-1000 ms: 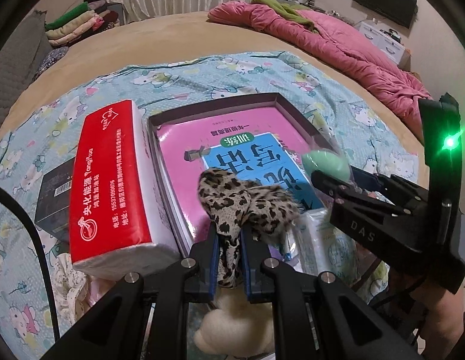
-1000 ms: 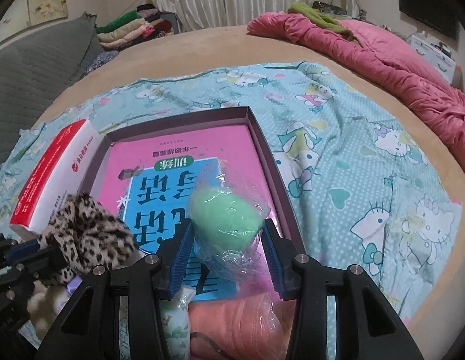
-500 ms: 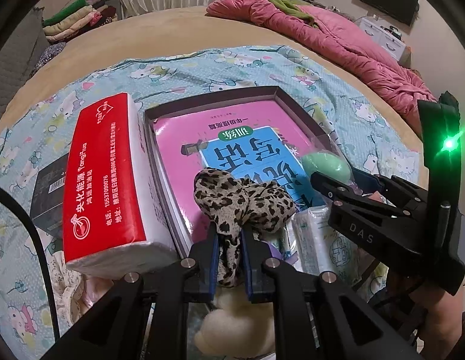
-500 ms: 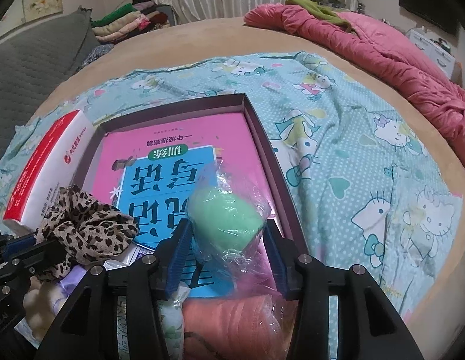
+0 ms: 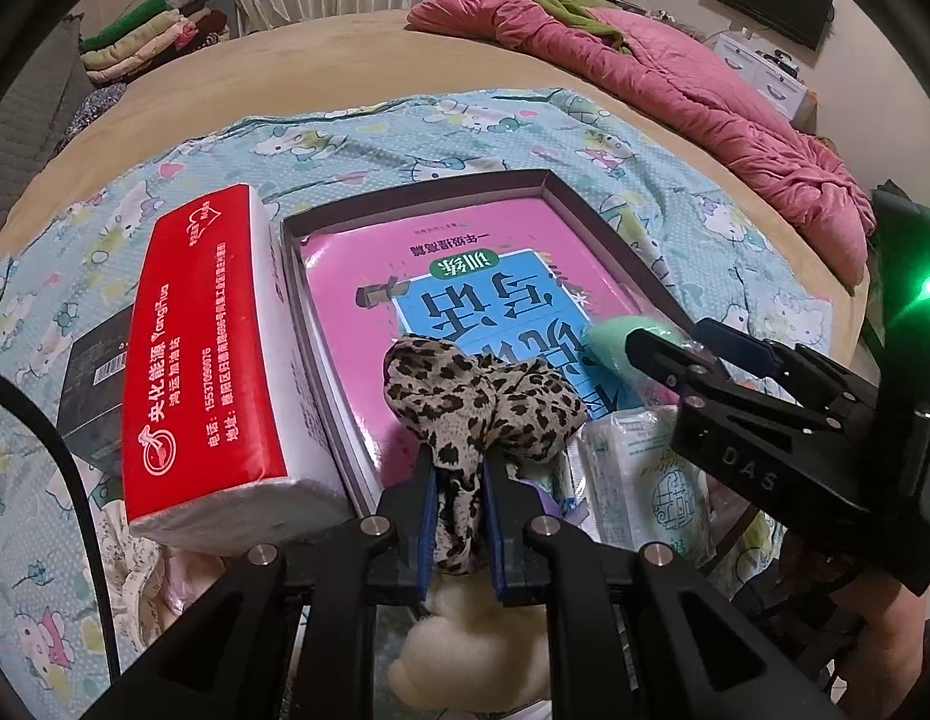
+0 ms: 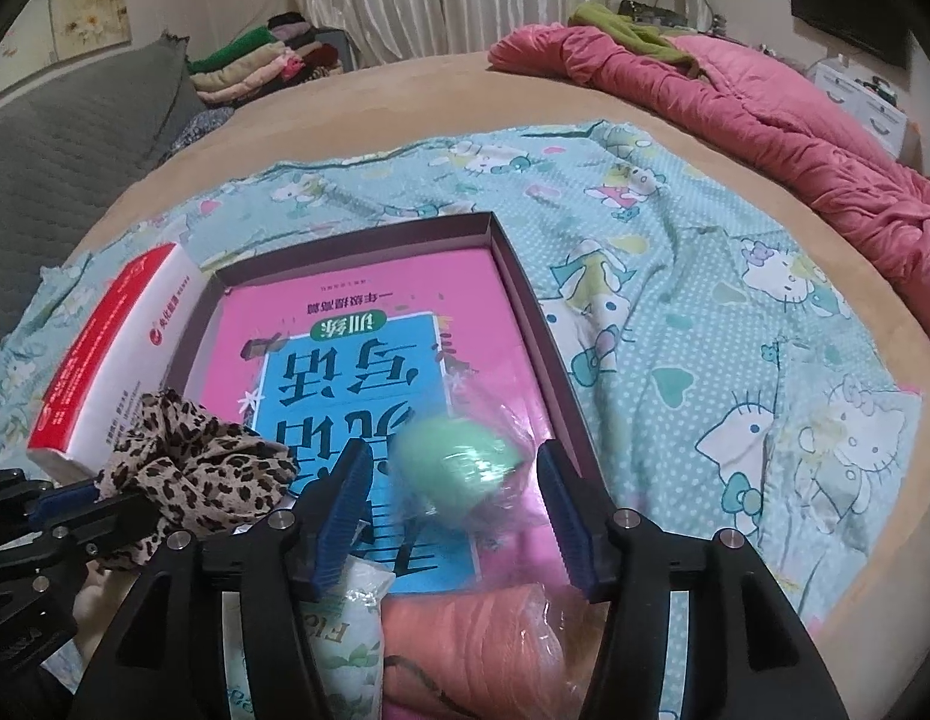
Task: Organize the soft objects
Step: 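Lower the green bagged ball into the tray and open the right tool, then lower the leopard-print cloth into the tray and open the left tool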
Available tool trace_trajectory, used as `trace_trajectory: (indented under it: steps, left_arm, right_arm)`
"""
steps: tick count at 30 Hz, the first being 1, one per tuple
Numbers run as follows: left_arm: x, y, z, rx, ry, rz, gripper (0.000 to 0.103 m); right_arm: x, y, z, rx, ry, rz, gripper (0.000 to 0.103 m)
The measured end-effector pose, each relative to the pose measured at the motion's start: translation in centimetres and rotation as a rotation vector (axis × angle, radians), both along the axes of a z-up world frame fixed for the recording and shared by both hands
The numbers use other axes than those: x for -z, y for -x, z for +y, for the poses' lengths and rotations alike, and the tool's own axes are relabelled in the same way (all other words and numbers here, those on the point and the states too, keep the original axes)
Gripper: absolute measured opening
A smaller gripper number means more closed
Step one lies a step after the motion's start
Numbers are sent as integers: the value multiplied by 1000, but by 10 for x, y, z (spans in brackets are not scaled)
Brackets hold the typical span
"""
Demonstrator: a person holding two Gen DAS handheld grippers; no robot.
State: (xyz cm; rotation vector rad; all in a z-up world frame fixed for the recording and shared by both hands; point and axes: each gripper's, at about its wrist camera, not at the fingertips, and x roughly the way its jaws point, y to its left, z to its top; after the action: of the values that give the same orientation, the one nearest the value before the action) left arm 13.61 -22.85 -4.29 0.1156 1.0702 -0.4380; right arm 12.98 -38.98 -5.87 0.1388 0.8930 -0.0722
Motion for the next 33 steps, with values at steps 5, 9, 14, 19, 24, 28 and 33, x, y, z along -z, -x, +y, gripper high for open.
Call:
trace_trajectory:
  steps: [5,9,14,19,24,28,33]
  left_arm:
    - [1,-1,1,4,16,23,18]
    - [0,0,1,8,26,29,23]
    - [-1,2,-1,16,18,28,30]
    - [-1,3,1,12,22,29,37]
    - [-5,4,3,8,28,22,38]
    - [-9,6,4,10,35,17,39]
    - [-16,10,5,13,37,-4,45]
  right_arm:
    - [-10,11,-5,22,-19,-36,65]
    - [-17,16,-11,40,-35,-57,66]
    - [-21,20,-12,49,-39,-66,67]
    - [-22,22,-11,52,-36,-64,67]
    - [-25,26,-11,56,-36,-70,71]
    - [-28,29,-11,58,-33,-74,71]
    - [-33,33,-9,62,-28,-84,71]
